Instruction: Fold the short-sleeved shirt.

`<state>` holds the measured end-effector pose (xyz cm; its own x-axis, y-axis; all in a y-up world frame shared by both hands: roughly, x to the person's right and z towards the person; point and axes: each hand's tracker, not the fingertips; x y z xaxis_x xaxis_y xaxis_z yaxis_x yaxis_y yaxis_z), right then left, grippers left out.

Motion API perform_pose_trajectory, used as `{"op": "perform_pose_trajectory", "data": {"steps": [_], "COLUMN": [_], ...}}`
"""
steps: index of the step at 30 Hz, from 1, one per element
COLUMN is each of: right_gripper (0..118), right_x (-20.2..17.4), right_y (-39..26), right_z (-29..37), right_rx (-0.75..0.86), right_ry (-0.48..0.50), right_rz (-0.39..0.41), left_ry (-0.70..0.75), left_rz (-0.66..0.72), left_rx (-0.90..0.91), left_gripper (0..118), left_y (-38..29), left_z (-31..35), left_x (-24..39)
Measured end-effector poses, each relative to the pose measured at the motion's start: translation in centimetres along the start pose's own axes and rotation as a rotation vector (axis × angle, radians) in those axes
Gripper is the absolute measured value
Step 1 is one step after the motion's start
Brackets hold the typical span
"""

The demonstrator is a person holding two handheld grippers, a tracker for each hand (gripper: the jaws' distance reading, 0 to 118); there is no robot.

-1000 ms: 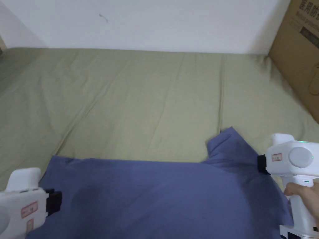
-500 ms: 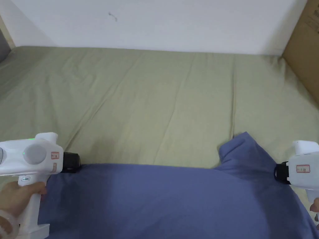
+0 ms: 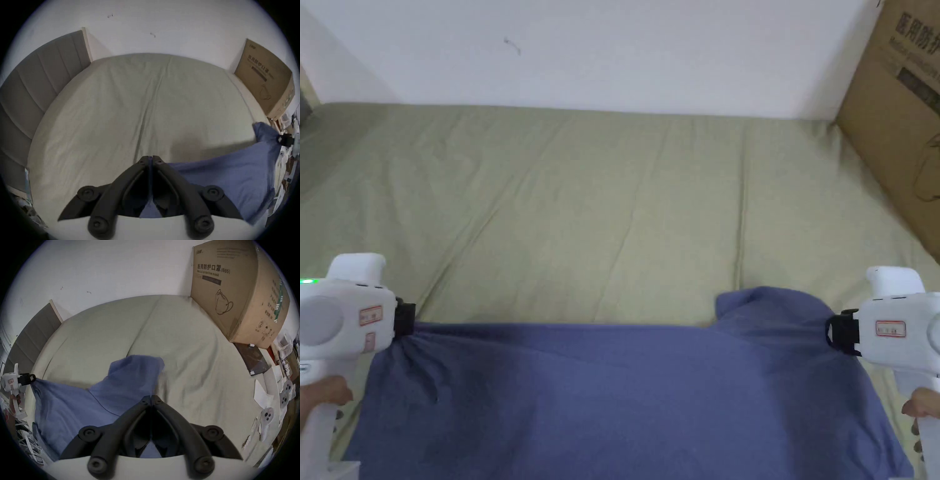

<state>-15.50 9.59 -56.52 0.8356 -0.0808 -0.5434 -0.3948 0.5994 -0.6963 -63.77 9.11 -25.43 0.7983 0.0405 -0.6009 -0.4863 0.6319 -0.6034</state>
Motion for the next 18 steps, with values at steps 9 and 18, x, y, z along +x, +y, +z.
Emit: {"op": "perform_pose_trajectory", "data": {"steps": [9,18], "right_gripper": [0,0], "right_x": [0.8,2.4], "right_y": [-8.9,-24.0], "right_z": [10.7,14.8], "right_rx": [0.016,-0.136], "right_ry": [0.036,0.046], "right_rz": [-0.025,-0.091], "left_ry": [-0.027,-0.005], "left_rz": [-0.030,0.042], "left_rx": [0.042,-0.043], "left_gripper": [2,2], "left_y": [-7.9,-20.4], "left_z": [11.6,15.6], "left_x": [-1.6,-3.5]}}
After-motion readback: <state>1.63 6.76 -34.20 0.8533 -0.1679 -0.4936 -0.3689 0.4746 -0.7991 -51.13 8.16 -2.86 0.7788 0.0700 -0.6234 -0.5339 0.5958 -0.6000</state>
